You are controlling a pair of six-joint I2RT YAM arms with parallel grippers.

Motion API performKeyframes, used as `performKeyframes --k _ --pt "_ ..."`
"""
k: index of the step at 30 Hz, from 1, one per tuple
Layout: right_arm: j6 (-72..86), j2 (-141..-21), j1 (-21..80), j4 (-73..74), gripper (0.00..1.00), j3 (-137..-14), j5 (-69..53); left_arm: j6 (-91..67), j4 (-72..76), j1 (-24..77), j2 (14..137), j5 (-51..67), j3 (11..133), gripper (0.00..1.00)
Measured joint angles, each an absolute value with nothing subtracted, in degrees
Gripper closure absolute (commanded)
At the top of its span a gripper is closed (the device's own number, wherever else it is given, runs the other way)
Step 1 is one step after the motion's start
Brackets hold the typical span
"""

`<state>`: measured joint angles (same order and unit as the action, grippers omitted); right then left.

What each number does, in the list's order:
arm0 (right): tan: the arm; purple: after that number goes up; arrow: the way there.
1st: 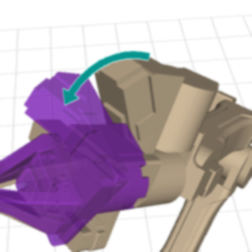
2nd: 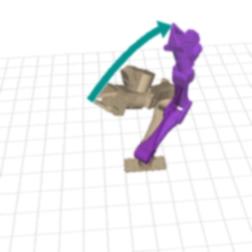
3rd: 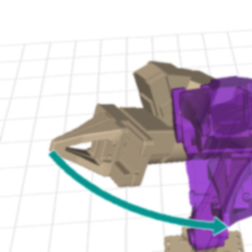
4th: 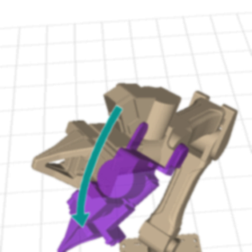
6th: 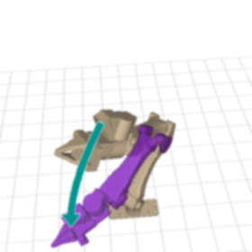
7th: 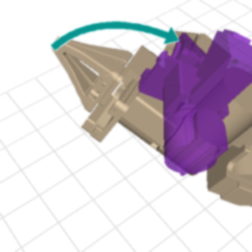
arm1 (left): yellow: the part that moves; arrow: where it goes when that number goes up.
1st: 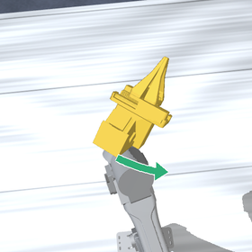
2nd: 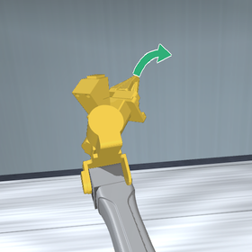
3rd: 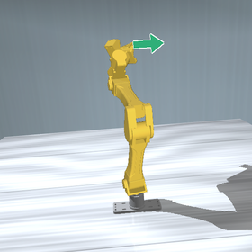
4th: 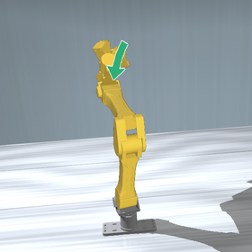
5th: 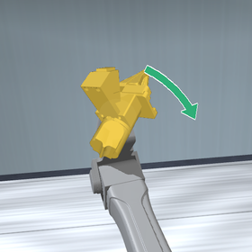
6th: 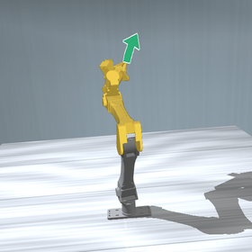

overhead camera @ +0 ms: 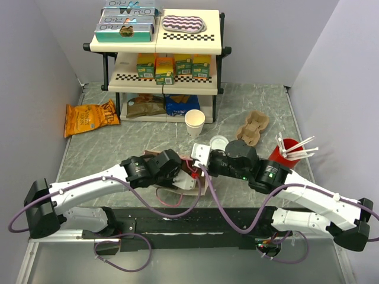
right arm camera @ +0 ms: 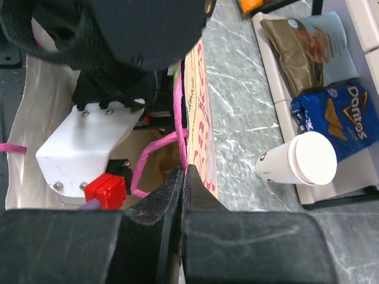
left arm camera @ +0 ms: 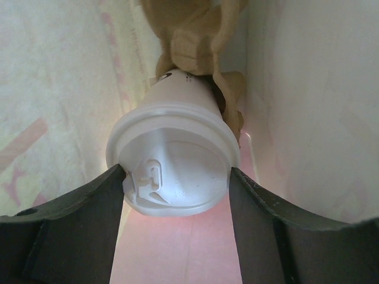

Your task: Pack the takeout coffee

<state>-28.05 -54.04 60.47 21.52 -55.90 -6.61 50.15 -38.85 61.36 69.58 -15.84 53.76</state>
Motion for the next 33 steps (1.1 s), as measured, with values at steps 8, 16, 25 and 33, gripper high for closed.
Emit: performKeyframes --k 8,16,25,33 --pt "-26.9 -56.3 53.0 22.5 1.00 -59.0 -9.4 46.9 -44.5 59.1 69.5 -10.2 62.7 0.05" --pt "-25.8 -61.4 47.6 24.0 1.00 -62.8 -14.6 41.7 -47.8 58.1 68.3 -3.5 69.0 0.01" --pt "-23.2 -67.3 43.0 25.7 1.00 -68.2 -18.6 37.7 -48.9 55.3 68.3 -0.3 72.9 0.01" --pt "-24.6 -67.9 42.6 26.8 1.00 -68.7 -19.9 33.4 -48.6 48.2 67.1 5.5 76.1 0.01"
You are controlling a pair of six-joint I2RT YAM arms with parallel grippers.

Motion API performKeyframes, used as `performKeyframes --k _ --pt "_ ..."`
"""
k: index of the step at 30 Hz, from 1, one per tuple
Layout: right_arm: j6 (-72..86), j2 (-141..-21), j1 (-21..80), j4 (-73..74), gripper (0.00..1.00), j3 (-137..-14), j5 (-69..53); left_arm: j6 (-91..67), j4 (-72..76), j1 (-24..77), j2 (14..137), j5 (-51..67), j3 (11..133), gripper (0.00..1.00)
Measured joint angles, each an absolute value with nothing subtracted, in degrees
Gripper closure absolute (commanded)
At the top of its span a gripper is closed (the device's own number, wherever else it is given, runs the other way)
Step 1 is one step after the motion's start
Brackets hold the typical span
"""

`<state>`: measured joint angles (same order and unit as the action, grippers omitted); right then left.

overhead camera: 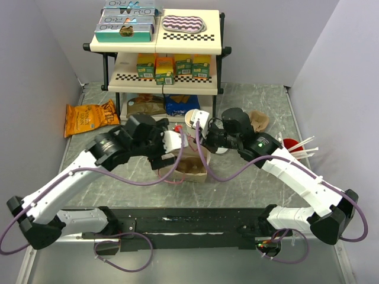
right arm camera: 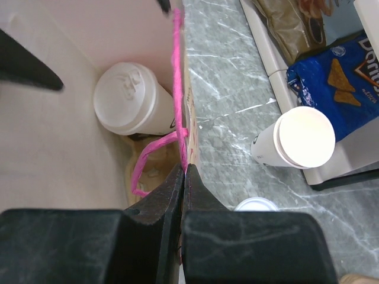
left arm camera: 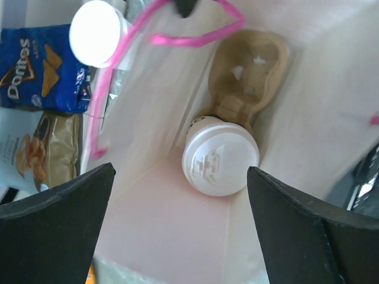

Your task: Pack the takeout coffee

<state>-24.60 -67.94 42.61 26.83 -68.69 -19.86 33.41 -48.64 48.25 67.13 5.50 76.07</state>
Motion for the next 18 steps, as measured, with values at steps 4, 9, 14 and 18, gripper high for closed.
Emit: performKeyframes --k 4,9,14,18 --pt "-25.6 -67.7 42.8 27.3 1.00 -68.7 -19.8 29.6 -47.6 46.3 63.7 7.7 76.2 0.01" --pt "-25.9 -67.5 42.9 28.2 1.00 -68.7 -19.9 24.2 -45.7 45.7 60.8 9.2 76.8 0.01" --pt "-26.6 -67.4 43.2 28.7 1.00 -68.7 -20.1 19.9 -42.6 44.2 60.7 7.7 76.7 0.01" --pt "-27.6 -66.8 44.2 28.9 1.00 -68.7 -20.1 16.8 -38.8 40.7 60.4 5.7 76.4 0.01"
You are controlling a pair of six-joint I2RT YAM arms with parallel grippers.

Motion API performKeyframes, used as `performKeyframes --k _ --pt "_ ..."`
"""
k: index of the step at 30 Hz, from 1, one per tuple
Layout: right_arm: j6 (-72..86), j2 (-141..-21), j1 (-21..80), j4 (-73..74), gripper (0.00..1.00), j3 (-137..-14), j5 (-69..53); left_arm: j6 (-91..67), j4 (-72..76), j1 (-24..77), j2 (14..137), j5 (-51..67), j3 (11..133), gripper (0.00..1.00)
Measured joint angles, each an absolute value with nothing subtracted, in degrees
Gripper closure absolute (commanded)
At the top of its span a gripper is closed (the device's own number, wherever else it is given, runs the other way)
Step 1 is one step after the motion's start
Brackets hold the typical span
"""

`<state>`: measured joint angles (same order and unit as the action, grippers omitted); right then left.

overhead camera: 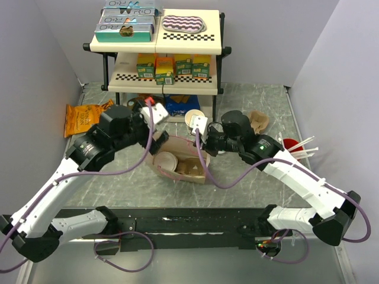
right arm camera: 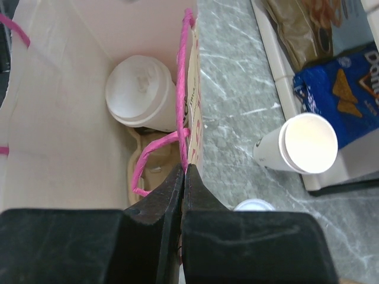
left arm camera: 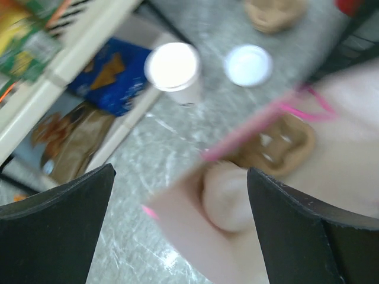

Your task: Pack the takeout coffee

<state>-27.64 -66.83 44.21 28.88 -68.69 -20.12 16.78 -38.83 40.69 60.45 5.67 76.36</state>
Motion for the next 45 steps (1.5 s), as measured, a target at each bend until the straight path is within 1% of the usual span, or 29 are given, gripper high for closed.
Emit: performKeyframes --k 5,12,22,35,45 --pt "-29.1 -65.7 46.6 28.9 1.00 -68.7 -20.6 13.5 -35.3 34.1 60.1 4.2 75.3 0.01" --pt "-30.2 -65.3 47.7 29.0 1.00 -68.7 -20.7 11.7 -33.6 30.9 61.8 4.7 75.6 0.00" --pt "-32.2 -62.6 48.9 29.5 1.00 -68.5 -21.1 10.2 -32.4 30.5 62.5 5.5 75.6 0.01" --pt "-32.5 -61.9 49.0 29.1 1.00 -66.8 -21.3 9.3 -32.2 30.4 62.5 7.0 75.6 0.01" --pt "-34.2 -58.1 49.4 27.7 1.00 -63.5 -23.1 9.3 -32.1 30.4 62.2 11.2 73.2 0.01"
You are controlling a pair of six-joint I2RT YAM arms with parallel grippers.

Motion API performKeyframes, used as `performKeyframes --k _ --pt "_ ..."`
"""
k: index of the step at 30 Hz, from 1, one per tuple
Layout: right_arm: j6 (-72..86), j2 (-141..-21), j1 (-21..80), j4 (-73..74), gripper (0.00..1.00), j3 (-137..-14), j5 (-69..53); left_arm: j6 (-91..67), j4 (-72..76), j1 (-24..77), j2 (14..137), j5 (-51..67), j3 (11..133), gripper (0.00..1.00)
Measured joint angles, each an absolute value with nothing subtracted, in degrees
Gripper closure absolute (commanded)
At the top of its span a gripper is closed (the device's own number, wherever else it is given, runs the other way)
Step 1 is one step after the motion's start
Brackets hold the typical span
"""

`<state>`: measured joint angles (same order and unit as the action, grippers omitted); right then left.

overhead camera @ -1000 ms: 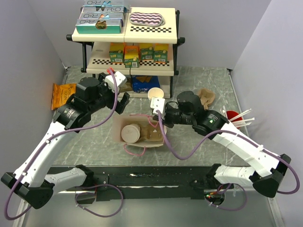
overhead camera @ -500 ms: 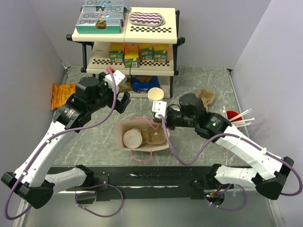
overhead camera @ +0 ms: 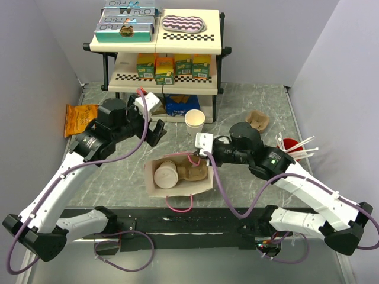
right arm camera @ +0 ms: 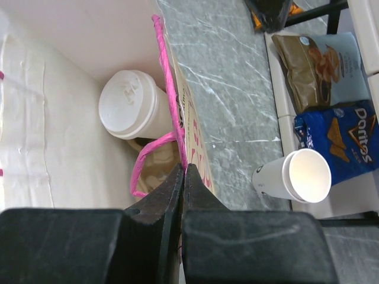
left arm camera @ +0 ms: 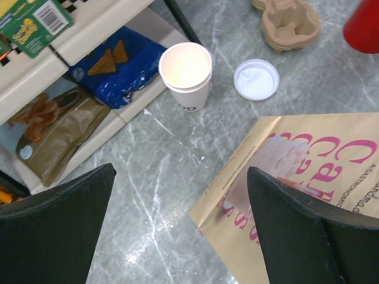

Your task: Pack the takeout coffee

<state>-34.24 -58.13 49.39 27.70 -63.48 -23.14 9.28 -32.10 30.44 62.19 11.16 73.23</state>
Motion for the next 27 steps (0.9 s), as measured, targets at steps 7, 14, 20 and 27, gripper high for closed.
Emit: performKeyframes --k 7,14,20,27 --pt "-35.3 -58.8 49.4 27.8 1.00 -63.7 -24.5 9.1 -31.0 30.4 63.6 13.8 73.2 0.00" --pt "-35.1 -60.3 49.5 28.0 1.00 -64.0 -25.0 9.3 -31.1 30.0 64.7 15.3 73.2 0.00" --pt "-33.4 -61.2 49.5 27.9 1.00 -64.6 -24.8 8.4 -32.6 28.2 64.8 16.2 73.8 0.01" --pt "-29.6 -62.9 48.6 28.3 1.00 -65.8 -24.5 5.6 -36.3 25.9 65.5 18.7 78.1 0.01"
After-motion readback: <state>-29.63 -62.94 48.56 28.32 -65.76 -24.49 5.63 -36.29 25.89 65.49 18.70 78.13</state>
